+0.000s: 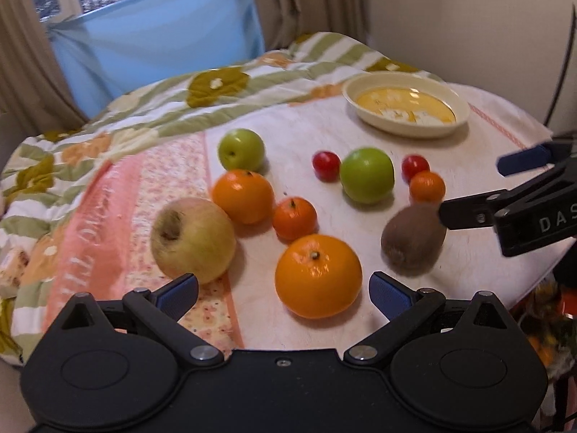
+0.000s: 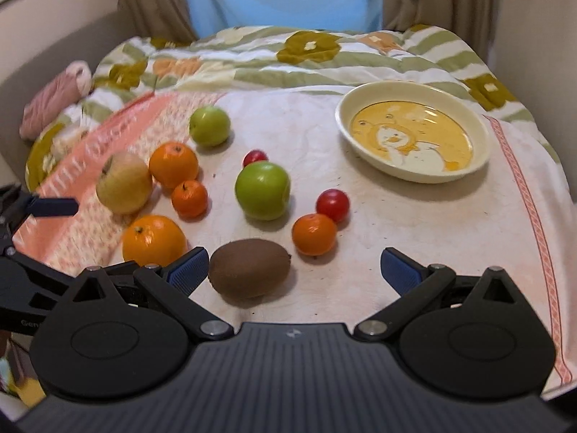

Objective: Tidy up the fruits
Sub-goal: 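Grasp the large orange with the left tool while the right tool grasps the brown kiwi, then carry the orange and kiwi in both tools over the white bowl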

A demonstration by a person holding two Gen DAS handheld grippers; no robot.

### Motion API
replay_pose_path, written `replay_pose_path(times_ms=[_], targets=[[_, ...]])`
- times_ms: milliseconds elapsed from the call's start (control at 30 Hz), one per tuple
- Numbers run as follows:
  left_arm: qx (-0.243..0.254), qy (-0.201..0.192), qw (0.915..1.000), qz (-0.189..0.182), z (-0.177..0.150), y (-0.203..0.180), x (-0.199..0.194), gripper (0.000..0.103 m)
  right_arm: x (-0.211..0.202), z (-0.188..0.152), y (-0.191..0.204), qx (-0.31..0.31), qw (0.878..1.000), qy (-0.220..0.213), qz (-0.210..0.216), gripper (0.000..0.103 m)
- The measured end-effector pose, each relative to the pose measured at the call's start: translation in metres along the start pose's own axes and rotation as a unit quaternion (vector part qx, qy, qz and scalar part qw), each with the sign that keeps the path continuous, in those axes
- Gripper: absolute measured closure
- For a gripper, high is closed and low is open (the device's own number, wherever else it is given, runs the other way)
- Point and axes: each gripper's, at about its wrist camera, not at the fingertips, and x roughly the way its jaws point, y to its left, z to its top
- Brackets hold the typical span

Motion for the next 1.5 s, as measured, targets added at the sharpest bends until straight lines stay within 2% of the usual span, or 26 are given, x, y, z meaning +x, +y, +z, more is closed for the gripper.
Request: replay_pose_path(times_ms=[267,433,533,600,667,733,933,1067,1500], targets=[[0.03,0.005,0.9986,-0.044,-0.008,0.005,0.025,0.008,0.027,-0.01,0.019,-0.005,1.0,0.009,-0.008,0.0],[0.044,0.003,0.9968,-0.067,-0.007,0.003,0.035,0.012,0.039,-0.015,0.018,0.017,1.0,0.015,0.013,0.0],[0.048,0.004,0.9959,-0.077,-0.007,0.002,0.04,0.014,0.042,-0.016,0.02,0.014,1.0,0.015,0.009,0.0],[0.047,0.006,0.9954,-0.083,-0.007,0.002,0.043,0.017,0.044,-0.015,0.02,0.011,1.0,0.02,0.011,0.0],[0.046,0.009,0.9947,-0.092,-0.008,0.003,0.046,0.03,0.047,-0.015,0.022,0.004,1.0,0.022,0.011,0.0],[0.045,0.011,0.9936,-0.103,-0.009,0.004,0.047,0.036,0.048,-0.015,0.025,-0.003,1.0,0.022,0.012,0.0],[0.042,0.01,0.9932,-0.108,-0.01,0.006,0.045,0.036,0.057,-0.013,0.029,-0.008,0.999,0.028,0.016,0.006],[0.041,0.011,0.993,-0.11,-0.01,0.007,0.045,0.036,0.06,-0.012,0.031,-0.014,0.999,0.031,0.019,0.019],[0.051,0.002,0.9931,-0.106,-0.011,0.007,0.042,0.037,0.062,-0.012,0.034,-0.025,0.999,0.03,0.018,0.022]])
